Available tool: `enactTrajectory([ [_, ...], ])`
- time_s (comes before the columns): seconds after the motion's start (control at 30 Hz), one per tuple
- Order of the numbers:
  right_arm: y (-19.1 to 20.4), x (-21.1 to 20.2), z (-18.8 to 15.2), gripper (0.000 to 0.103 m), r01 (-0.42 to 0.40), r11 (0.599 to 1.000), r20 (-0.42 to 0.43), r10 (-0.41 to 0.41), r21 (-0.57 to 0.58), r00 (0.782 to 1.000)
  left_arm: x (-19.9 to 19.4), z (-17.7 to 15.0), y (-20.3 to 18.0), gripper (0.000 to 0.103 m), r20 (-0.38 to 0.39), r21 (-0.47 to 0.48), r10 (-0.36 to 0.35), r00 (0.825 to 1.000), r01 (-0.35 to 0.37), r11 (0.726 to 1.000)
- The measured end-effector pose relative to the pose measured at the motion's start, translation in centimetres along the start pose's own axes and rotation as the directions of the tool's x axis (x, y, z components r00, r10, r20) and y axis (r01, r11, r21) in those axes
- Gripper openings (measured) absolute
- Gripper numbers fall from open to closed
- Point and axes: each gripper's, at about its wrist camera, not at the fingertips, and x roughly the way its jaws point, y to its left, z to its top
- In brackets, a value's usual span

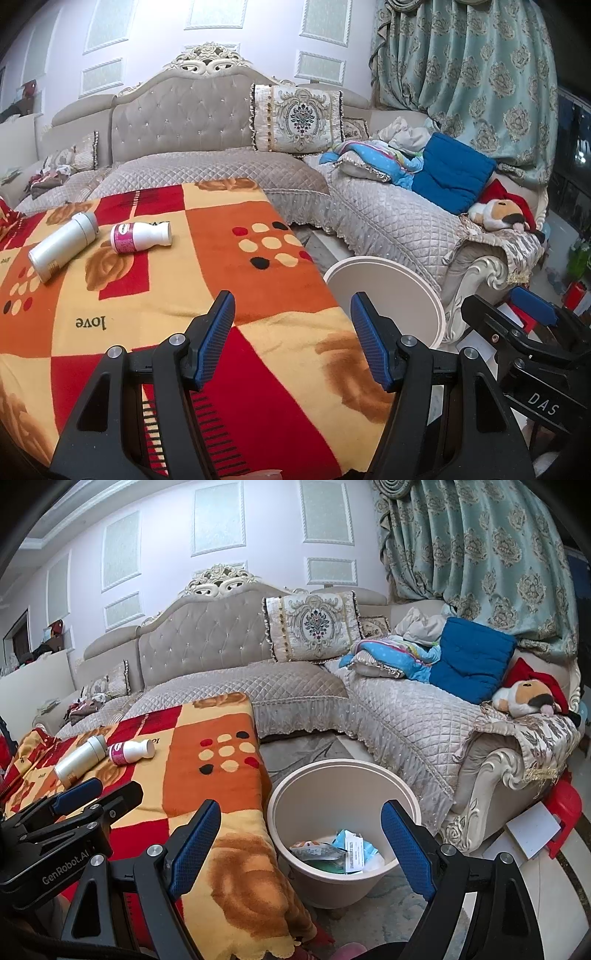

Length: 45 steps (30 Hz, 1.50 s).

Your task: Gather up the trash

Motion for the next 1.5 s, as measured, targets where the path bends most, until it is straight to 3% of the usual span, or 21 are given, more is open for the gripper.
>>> enactTrajectory([
  [1.5, 0.05, 0.17, -0.34, 0.088, -0.001, 1.000, -0.023, 0.001, -0.008, 1.000, 0.11, -0.39, -0.52, 0.064, -0.008, 0.008, -0.003, 1.000, 0.003, 1.000],
])
